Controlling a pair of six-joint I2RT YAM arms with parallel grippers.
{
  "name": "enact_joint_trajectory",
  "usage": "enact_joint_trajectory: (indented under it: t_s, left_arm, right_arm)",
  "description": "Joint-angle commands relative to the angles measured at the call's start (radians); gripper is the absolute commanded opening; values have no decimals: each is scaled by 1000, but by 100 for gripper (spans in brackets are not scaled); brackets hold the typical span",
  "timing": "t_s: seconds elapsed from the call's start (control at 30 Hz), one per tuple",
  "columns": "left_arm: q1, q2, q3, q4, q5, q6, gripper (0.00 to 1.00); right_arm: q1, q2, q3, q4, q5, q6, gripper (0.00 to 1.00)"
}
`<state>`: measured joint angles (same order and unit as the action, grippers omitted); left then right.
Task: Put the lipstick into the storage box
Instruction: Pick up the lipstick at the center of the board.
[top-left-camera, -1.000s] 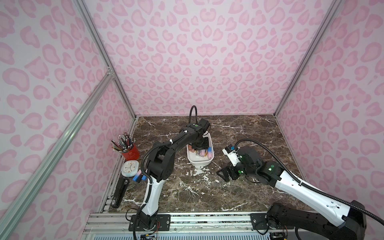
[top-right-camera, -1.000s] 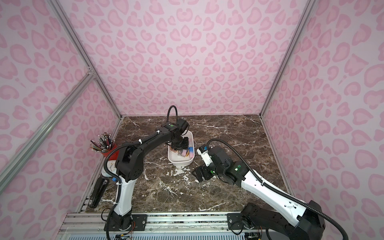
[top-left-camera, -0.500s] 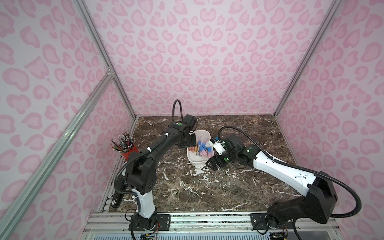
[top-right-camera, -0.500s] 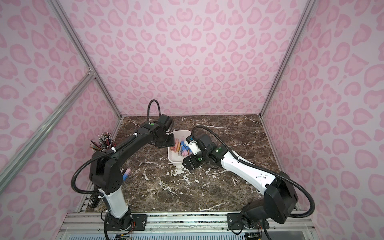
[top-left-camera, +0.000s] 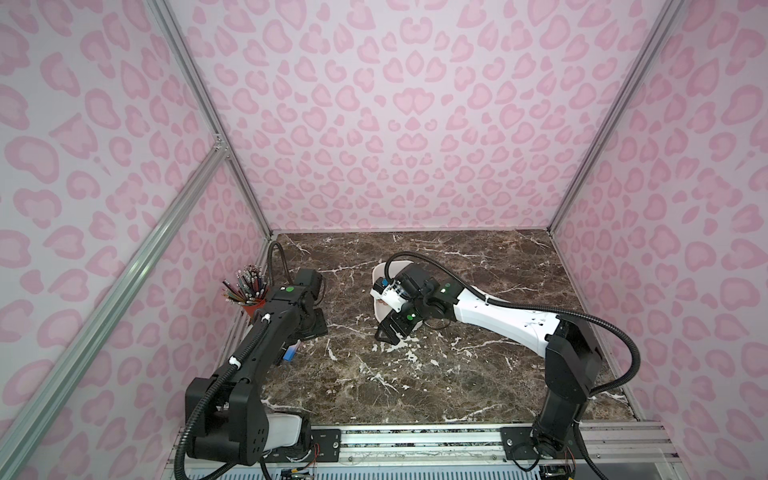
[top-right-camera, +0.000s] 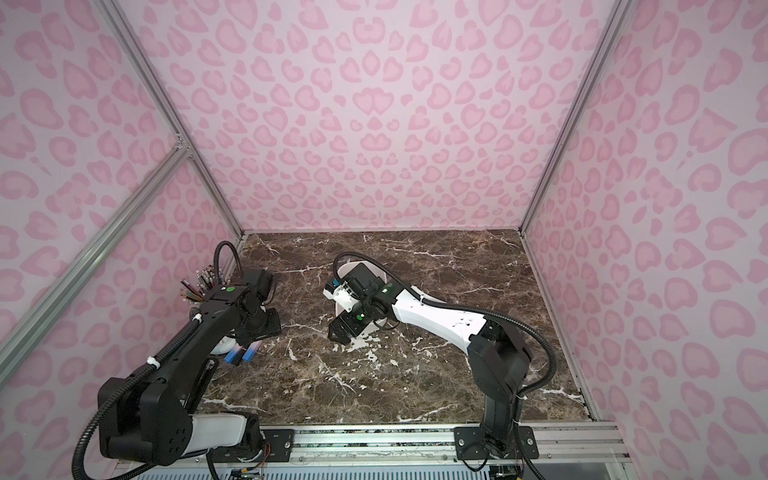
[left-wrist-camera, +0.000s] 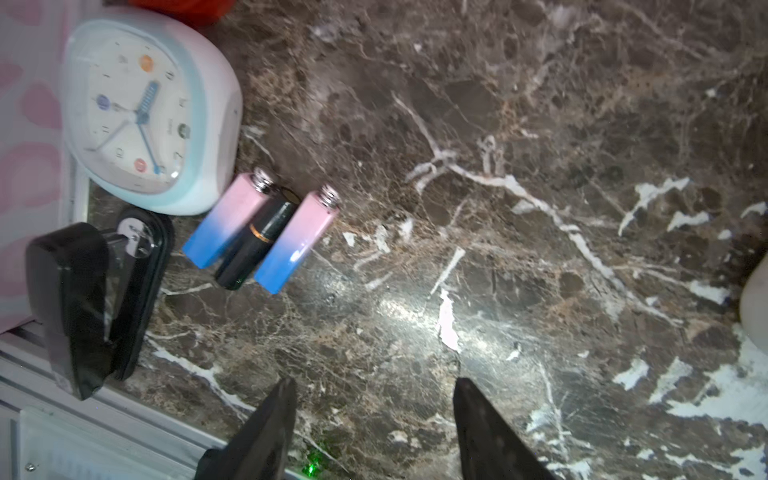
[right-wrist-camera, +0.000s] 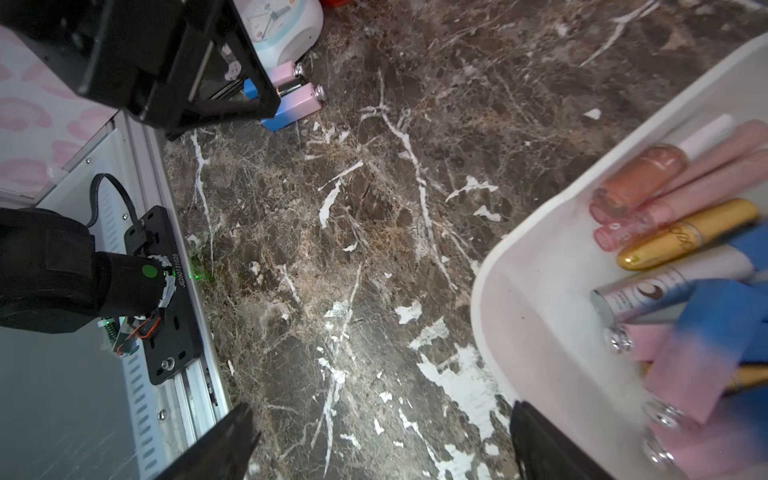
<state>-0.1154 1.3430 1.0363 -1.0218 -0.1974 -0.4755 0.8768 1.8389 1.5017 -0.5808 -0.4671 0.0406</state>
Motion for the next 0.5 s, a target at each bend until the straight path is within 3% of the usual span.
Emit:
enact_joint_trajectory:
  t_s: [0.0,0.47]
  left_arm:
    - [68,33,1,-3,-3,38,64]
    - [213,224,-17,118,55,186,64]
  right_arm:
    - [8,42,46,11,-57,-15,99]
    - [-53,53,12,37,-102,-13,99]
